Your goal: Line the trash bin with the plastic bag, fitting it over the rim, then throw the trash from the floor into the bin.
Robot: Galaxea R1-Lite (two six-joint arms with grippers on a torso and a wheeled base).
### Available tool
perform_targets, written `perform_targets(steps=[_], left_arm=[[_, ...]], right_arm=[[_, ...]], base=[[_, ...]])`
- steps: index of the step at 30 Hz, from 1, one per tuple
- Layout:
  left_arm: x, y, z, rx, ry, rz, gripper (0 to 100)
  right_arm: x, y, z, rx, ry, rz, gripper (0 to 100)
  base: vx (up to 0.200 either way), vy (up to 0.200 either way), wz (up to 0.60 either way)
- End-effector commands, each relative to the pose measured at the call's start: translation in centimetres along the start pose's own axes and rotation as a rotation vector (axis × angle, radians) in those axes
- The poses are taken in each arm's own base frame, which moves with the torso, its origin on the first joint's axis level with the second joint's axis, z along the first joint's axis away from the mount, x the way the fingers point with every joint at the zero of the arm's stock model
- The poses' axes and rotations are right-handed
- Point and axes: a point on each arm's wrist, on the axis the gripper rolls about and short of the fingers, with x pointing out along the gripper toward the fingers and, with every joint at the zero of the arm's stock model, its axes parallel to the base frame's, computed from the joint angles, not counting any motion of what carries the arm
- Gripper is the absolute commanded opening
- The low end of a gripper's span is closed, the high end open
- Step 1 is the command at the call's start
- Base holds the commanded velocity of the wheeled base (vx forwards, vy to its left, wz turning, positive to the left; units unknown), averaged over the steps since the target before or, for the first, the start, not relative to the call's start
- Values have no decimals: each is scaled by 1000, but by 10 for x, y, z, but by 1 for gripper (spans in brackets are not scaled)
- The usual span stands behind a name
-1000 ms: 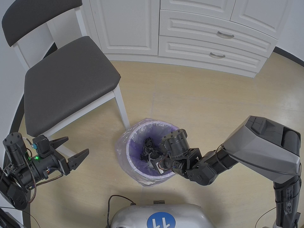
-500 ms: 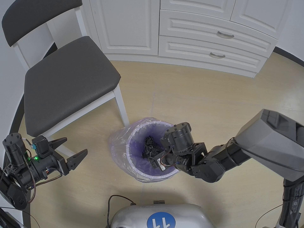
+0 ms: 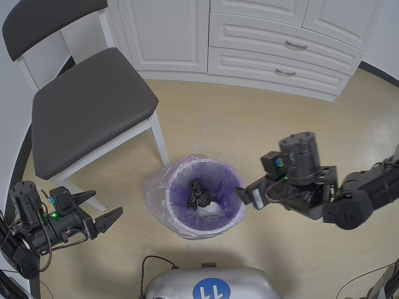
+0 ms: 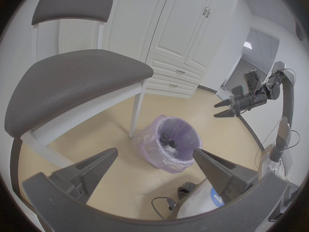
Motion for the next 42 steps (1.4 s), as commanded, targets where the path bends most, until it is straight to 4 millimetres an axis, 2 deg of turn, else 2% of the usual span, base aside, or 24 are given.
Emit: perform_targets(steps=[1,4,5,8,10,11,18,19,21,23,26,27,29,30,34,35,37,42], left_arm=[[-9,-7,2,16,-32,-8,100],[-22,-11,12,15,-112,0,100],[-23,-11,13,15,-119,0,100],[-37,-11,28,53,-223,33,100],[-41,-12,31,62,-244,40,100],[-54,-15,39,87,-304,60,100],[-83,-18,52,144,-426,135,100],[-89,-19,54,155,-451,151,100],[-92,-20,55,159,-466,159,100],[-105,-25,62,161,-533,174,100],[-111,-28,65,162,-570,174,100],[-119,-33,67,173,-606,172,100],[-122,-35,68,180,-621,171,100],[-128,-39,67,188,-635,171,100],[-137,-45,66,191,-642,168,100],[-144,-50,67,190,-643,166,100],[-152,-56,68,187,-646,163,100],[-174,-72,63,155,-608,145,100]], right_arm=[[-66,-68,-13,95,-41,-196,100],[-98,-92,-28,137,-53,-273,100],[-103,-94,-29,143,-60,-282,100],[-139,-112,-36,186,-126,-362,100],[-145,-115,-36,195,-143,-381,100],[-166,-121,-36,211,-198,-422,100],[-217,-137,-43,241,-333,-580,100],[-230,-138,-44,254,-374,-611,100],[-237,-138,-45,260,-395,-625,100],[-259,-136,-49,283,-470,-677,100],[-270,-134,-51,301,-513,-696,100],[-283,-132,-53,320,-568,-715,100],[-290,-129,-55,327,-596,-720,100],[-303,-125,-58,336,-653,-728,100],[-321,-119,-64,339,-730,-731,100],[-333,-114,-69,339,-776,-746,100],[-339,-110,-74,341,-803,-762,100],[-340,-103,-92,339,-812,-773,100]], base=[[0,0,0],[0,0,0],[0,0,0],[0,0,0],[0,0,0],[0,0,0],[0,0,0],[0,0,0],[0,0,0],[0,0,0],[0,0,0],[0,0,0],[0,0,0],[0,0,0],[0,0,0],[0,0,0],[0,0,0],[0,0,0]])
